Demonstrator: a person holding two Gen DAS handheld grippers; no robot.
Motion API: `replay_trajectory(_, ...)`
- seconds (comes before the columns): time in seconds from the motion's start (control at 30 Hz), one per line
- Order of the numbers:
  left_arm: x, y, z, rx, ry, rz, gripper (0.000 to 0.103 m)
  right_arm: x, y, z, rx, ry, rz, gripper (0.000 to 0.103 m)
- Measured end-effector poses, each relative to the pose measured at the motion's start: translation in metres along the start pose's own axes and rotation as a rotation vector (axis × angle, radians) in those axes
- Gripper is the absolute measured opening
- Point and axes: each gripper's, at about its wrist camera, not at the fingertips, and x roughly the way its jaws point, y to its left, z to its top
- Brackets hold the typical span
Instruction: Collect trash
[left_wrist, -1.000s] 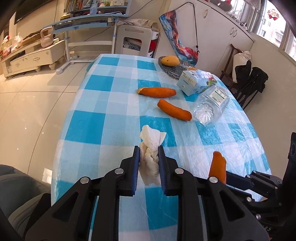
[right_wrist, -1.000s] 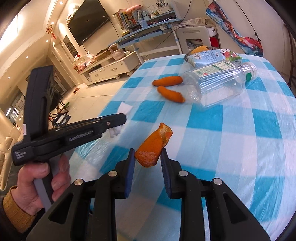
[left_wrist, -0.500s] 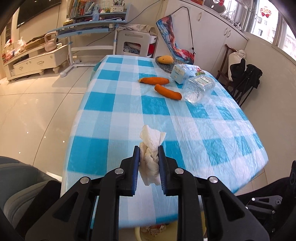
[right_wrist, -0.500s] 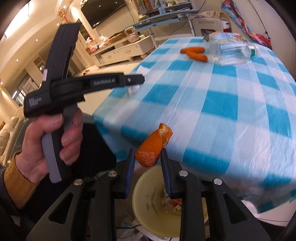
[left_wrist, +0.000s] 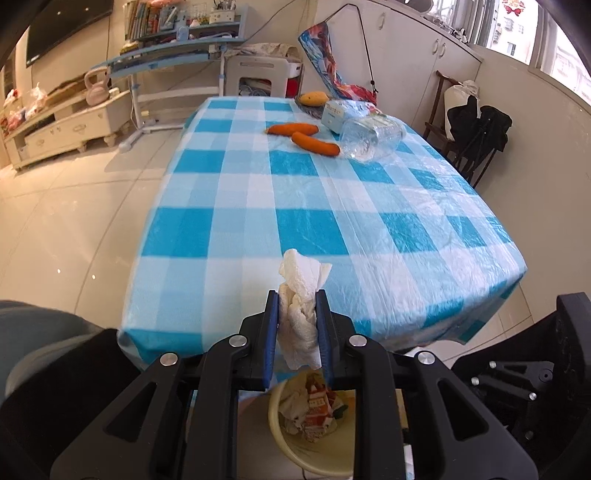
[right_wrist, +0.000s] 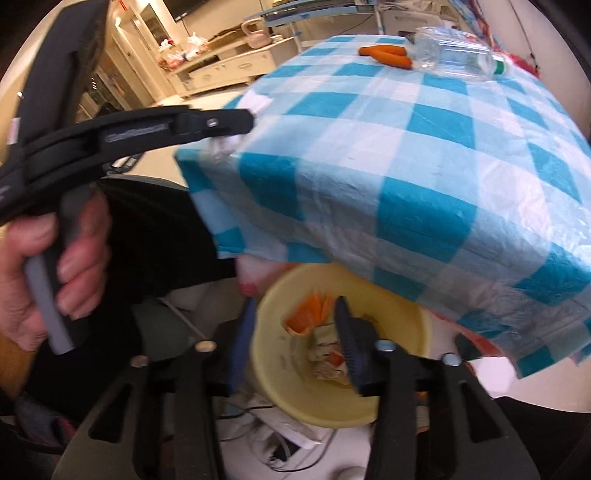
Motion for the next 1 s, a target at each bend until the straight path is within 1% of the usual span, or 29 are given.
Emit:
replay_trajectory(0.1,0.004,-0.006,-0.015,-0.012,0.063,-0.040,0.021,-0.001,-0.008,-0.001,0.029,-0.023,-0.035,0.053)
replay_trajectory(0.13,0.004,-0.009,-0.017,-0.004,0.075,-0.039,0.023,-0.003,-0.012,-0.001,0.045,-0.041,-0.049,0.056)
replay_trajectory(0.23,0.009,-0.012,-0.025,-0.016,0.139,-0.092,0.028,-0.013,-0.026,-0.001,0.111,-0.114,-0.099,0.064)
replay_trajectory(0.27,0.008,-0.012,-0.026,-0.012,0.135,-0.093,0.029,-0.017,-0.030,-0.002,0.136,-0.138,-0.108,0.064)
replay_trajectory(0.3,0.006,-0.013,-0.027,-0.005,0.122,-0.091,0.031,-0.020,-0.033,-0.002,0.154,-0.158,-0.114,0.065)
replay_trajectory(0.33,0.001,-0.012,-0.026,0.000,0.095,-0.090,0.037,-0.025,-0.037,-0.001,0.178,-0.193,-0.122,0.068)
replay_trajectory(0.37,-0.004,-0.012,-0.025,-0.001,0.069,-0.089,0.047,-0.029,-0.040,-0.001,0.195,-0.223,-0.130,0.070)
replay_trajectory(0.4,-0.009,-0.010,-0.024,-0.004,0.043,-0.085,0.052,-0.032,-0.040,0.000,0.204,-0.245,-0.138,0.073)
replay_trajectory(0.43,-0.017,-0.008,-0.023,-0.009,0.004,-0.073,0.060,-0.035,-0.041,0.000,0.212,-0.268,-0.150,0.074)
replay_trajectory(0.47,-0.021,-0.007,-0.021,-0.011,-0.020,-0.065,0.066,-0.037,-0.041,0.000,0.216,-0.284,-0.161,0.074)
replay_trajectory(0.5,-0.026,-0.006,-0.020,-0.013,-0.046,-0.054,0.068,-0.040,-0.043,0.001,0.217,-0.291,-0.168,0.074)
replay_trajectory(0.57,-0.035,-0.002,-0.017,-0.019,-0.102,-0.027,0.077,-0.041,-0.039,0.001,0.210,-0.308,-0.192,0.075)
replay_trajectory(0.63,-0.044,0.001,-0.014,-0.025,-0.158,0.005,0.082,-0.041,-0.036,0.005,0.198,-0.324,-0.210,0.078)
replay_trajectory(0.8,-0.056,0.008,-0.004,-0.033,-0.232,0.060,0.090,-0.034,-0.031,0.014,0.157,-0.332,-0.238,0.079)
replay_trajectory(0.9,-0.060,0.014,0.002,-0.055,-0.252,0.066,0.093,-0.029,-0.027,0.018,0.129,-0.328,-0.249,0.081)
replay_trajectory(1.0,-0.059,0.020,0.004,-0.077,-0.250,0.062,0.094,-0.025,-0.023,0.020,0.110,-0.324,-0.259,0.083)
